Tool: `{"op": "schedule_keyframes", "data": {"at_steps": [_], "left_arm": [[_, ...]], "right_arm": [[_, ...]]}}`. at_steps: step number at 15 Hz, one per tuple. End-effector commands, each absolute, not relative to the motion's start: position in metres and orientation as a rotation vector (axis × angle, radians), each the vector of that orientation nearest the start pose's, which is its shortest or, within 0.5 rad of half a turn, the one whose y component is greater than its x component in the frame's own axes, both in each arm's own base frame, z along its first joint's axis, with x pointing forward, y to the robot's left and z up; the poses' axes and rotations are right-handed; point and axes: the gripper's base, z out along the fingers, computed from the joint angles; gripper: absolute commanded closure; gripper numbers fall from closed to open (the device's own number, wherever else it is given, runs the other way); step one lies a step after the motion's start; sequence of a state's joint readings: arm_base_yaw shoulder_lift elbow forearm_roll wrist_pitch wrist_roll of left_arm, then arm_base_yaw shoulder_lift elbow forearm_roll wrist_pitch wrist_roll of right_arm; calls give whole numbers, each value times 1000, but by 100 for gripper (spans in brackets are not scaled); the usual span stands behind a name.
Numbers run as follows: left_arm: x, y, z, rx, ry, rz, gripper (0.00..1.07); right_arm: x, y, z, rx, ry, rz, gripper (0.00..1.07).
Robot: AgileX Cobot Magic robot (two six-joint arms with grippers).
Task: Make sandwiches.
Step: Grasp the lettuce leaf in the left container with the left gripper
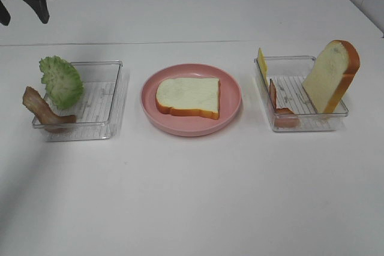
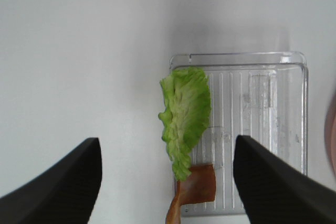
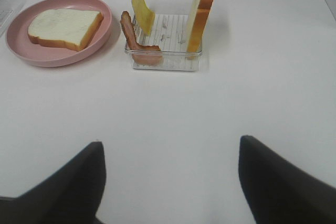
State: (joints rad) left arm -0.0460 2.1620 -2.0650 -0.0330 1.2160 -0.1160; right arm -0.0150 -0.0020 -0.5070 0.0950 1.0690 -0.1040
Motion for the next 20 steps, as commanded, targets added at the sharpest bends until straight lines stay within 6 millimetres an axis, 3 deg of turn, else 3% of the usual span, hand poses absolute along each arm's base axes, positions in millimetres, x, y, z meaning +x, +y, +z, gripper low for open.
{"op": "schedule_keyframes", "data": {"at_steps": [1, 9, 13, 16, 18, 20], "left_arm": [[470, -23, 250, -110, 2890, -79, 39], [485, -29, 177, -130, 3026, -135, 39], [488, -30, 160, -105, 3054, -141, 45], [489, -30, 158, -106, 3044, -141, 50], [491, -30, 158, -106, 3021, -140, 76], [493, -30, 158, -106, 2999, -141, 89]], "right_arm": [[-8, 8, 278, -101, 2019, 32, 39], [-8, 8, 278, -101, 2019, 32, 39], [-8, 8, 278, -101, 2019, 32, 39], [-8, 8, 278, -101, 2019, 32, 39], [-8, 8, 278, -101, 2019, 32, 39], [-8, 8, 278, -101, 2019, 32, 39]]}}
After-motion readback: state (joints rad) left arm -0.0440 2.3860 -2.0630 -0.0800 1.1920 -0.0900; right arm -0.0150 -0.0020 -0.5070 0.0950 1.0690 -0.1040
